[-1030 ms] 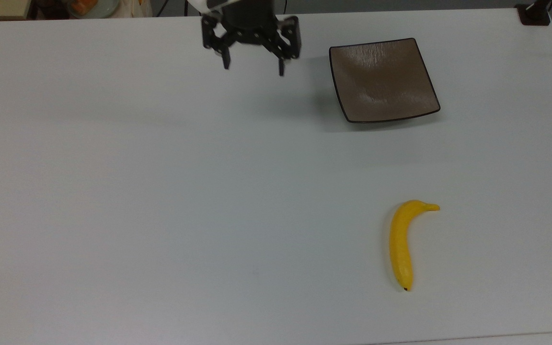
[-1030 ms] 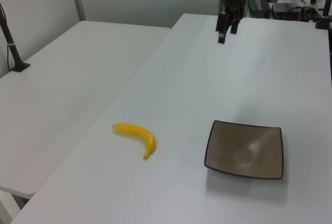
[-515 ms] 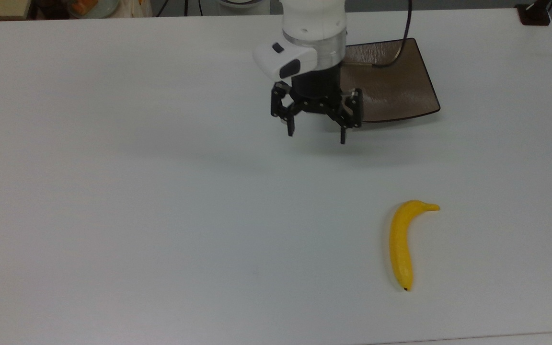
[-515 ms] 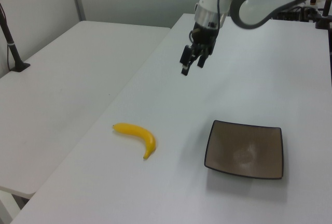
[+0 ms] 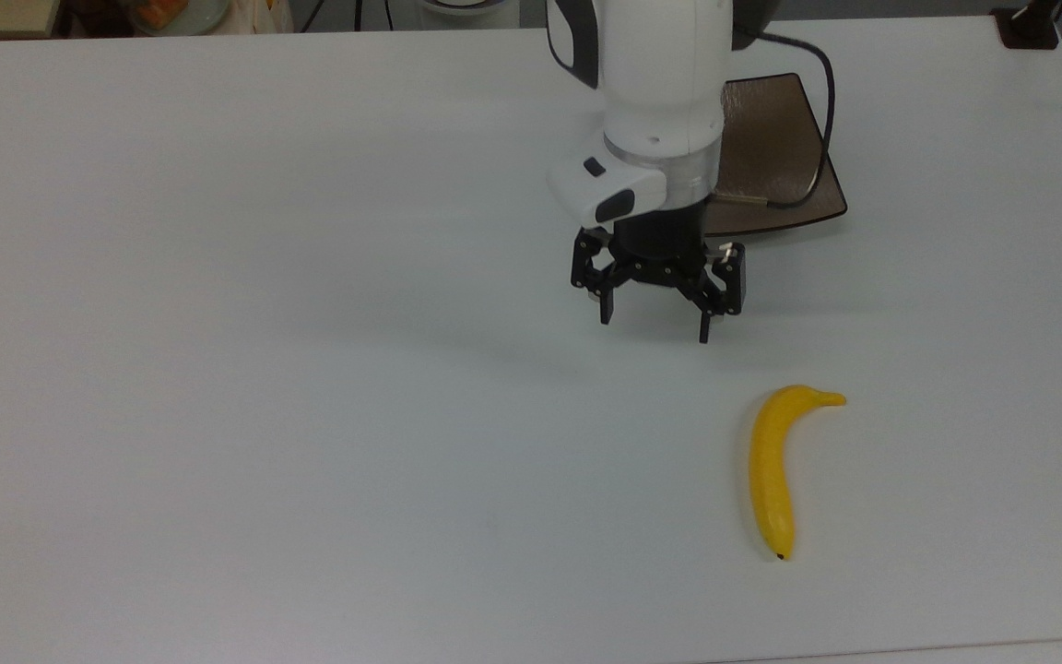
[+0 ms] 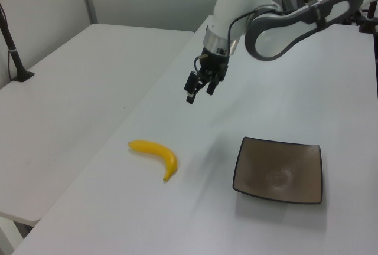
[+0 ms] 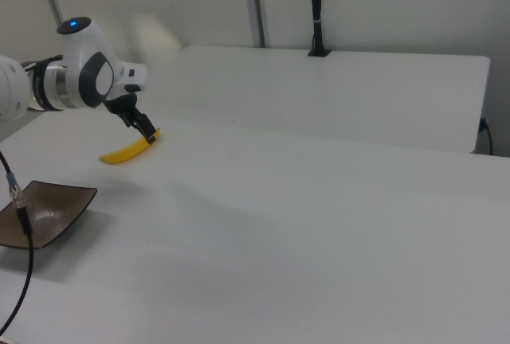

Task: Bananas placed on a ceramic plate
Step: 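Lower the open gripper over the middle of the banana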

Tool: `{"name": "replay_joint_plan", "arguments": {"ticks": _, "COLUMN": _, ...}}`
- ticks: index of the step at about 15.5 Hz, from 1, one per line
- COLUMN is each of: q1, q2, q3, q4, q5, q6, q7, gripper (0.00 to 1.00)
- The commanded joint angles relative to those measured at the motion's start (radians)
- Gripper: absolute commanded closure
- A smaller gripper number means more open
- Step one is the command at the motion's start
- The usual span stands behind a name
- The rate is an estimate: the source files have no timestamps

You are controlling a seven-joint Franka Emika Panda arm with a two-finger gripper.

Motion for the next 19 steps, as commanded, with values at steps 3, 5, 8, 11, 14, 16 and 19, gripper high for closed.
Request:
{"name": "replay_joint_plan", "arguments": {"ticks": 3, "q1": 0.044, "q2": 0.152, "q3": -0.006, "q4": 0.143, "q5": -0.016, "q6": 0.088, "q7": 0.046, "gripper": 0.0}}
{"name": "replay_joint_plan", "arguments": {"ticks": 5, "q1": 0.076, "q2": 0.202, "q3": -0.023, "q4": 0.145, "q5": -0.022, "q6": 0.167, "q7": 0.087, "gripper": 0.0}}
{"name": "replay_joint_plan", "arguments": {"ticks": 8, "q1": 0.096, "q2": 0.244, "q3": -0.023, "q4": 0.161, "q5": -0.022, "q6": 0.217, "q7": 0.093, "gripper": 0.0}}
{"name": "replay_joint_plan", "arguments": {"ticks": 11, "q1": 0.108, "q2": 0.316, "q3": -0.024, "q4": 0.253, "q5": -0.025, "q6": 0.221, "q7": 0.138, "gripper": 0.0}}
{"name": "replay_joint_plan", "arguments": {"ticks": 14, "q1": 0.108, "q2": 0.365, "q3": -0.026, "q4": 0.298, "q5": -0.051, "q6": 0.253, "q7": 0.168, "gripper": 0.0}}
{"name": "replay_joint_plan", "arguments": {"ticks": 16, "q1": 0.119, "q2": 0.387, "q3": -0.026, "q4": 0.306, "q5": -0.057, "q6": 0.299, "q7": 0.178, "gripper": 0.0}}
{"name": "replay_joint_plan", "arguments": {"ticks": 19, "q1": 0.131, "q2": 0.44, "q3": -0.038, "q4": 0.352, "q5": -0.07, "q6": 0.313, "q7": 0.198, "gripper": 0.0}}
